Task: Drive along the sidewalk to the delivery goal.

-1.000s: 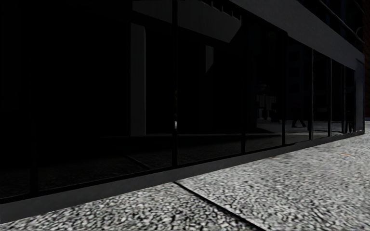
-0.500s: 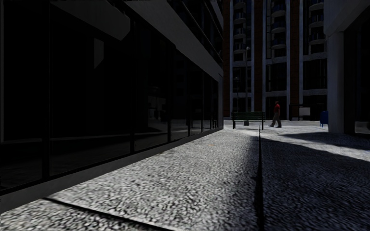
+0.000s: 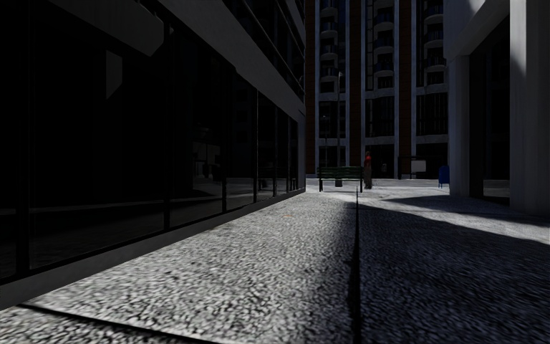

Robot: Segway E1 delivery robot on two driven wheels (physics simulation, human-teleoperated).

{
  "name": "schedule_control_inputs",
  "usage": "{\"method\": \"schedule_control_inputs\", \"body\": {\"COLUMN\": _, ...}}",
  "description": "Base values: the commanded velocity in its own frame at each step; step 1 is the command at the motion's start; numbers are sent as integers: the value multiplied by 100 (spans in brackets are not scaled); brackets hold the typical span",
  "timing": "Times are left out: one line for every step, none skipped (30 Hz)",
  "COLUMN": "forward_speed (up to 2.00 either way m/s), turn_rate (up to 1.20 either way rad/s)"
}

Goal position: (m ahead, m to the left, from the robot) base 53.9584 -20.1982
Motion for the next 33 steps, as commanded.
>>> {"method": "schedule_control_inputs", "body": {"forward_speed": 0, "turn_rate": -120}}
{"method": "schedule_control_inputs", "body": {"forward_speed": 0, "turn_rate": -120}}
{"method": "schedule_control_inputs", "body": {"forward_speed": 0, "turn_rate": -120}}
{"method": "schedule_control_inputs", "body": {"forward_speed": 0, "turn_rate": -120}}
{"method": "schedule_control_inputs", "body": {"forward_speed": 0, "turn_rate": -120}}
{"method": "schedule_control_inputs", "body": {"forward_speed": 0, "turn_rate": -120}}
{"method": "schedule_control_inputs", "body": {"forward_speed": 0, "turn_rate": -120}}
{"method": "schedule_control_inputs", "body": {"forward_speed": 0, "turn_rate": -120}}
{"method": "schedule_control_inputs", "body": {"forward_speed": 0, "turn_rate": -119}}
{"method": "schedule_control_inputs", "body": {"forward_speed": 0, "turn_rate": -119}}
{"method": "schedule_control_inputs", "body": {"forward_speed": 0, "turn_rate": 0}}
{"method": "schedule_control_inputs", "body": {"forward_speed": 0, "turn_rate": 0}}
{"method": "schedule_control_inputs", "body": {"forward_speed": 34, "turn_rate": 0}}
{"method": "schedule_control_inputs", "body": {"forward_speed": 114, "turn_rate": 0}}
{"method": "schedule_control_inputs", "body": {"forward_speed": 159, "turn_rate": 0}}
{"method": "schedule_control_inputs", "body": {"forward_speed": 200, "turn_rate": 0}}
{"method": "schedule_control_inputs", "body": {"forward_speed": 200, "turn_rate": 0}}
{"method": "schedule_control_inputs", "body": {"forward_speed": 200, "turn_rate": 0}}
{"method": "schedule_control_inputs", "body": {"forward_speed": 200, "turn_rate": 0}}
{"method": "schedule_control_inputs", "body": {"forward_speed": 200, "turn_rate": 0}}
{"method": "schedule_control_inputs", "body": {"forward_speed": 200, "turn_rate": 0}}
{"method": "schedule_control_inputs", "body": {"forward_speed": 200, "turn_rate": 0}}
{"method": "schedule_control_inputs", "body": {"forward_speed": 200, "turn_rate": 0}}
{"method": "schedule_control_inputs", "body": {"forward_speed": 200, "turn_rate": 0}}
{"method": "schedule_control_inputs", "body": {"forward_speed": 200, "turn_rate": 0}}
{"method": "schedule_control_inputs", "body": {"forward_speed": 200, "turn_rate": 0}}
{"method": "schedule_control_inputs", "body": {"forward_speed": 200, "turn_rate": 0}}
{"method": "schedule_control_inputs", "body": {"forward_speed": 200, "turn_rate": 0}}
{"method": "schedule_control_inputs", "body": {"forward_speed": 200, "turn_rate": 0}}
{"method": "schedule_control_inputs", "body": {"forward_speed": 200, "turn_rate": 0}}
{"method": "schedule_control_inputs", "body": {"forward_speed": 200, "turn_rate": 0}}
{"method": "schedule_control_inputs", "body": {"forward_speed": 200, "turn_rate": 0}}
{"method": "schedule_control_inputs", "body": {"forward_speed": 200, "turn_rate": 0}}
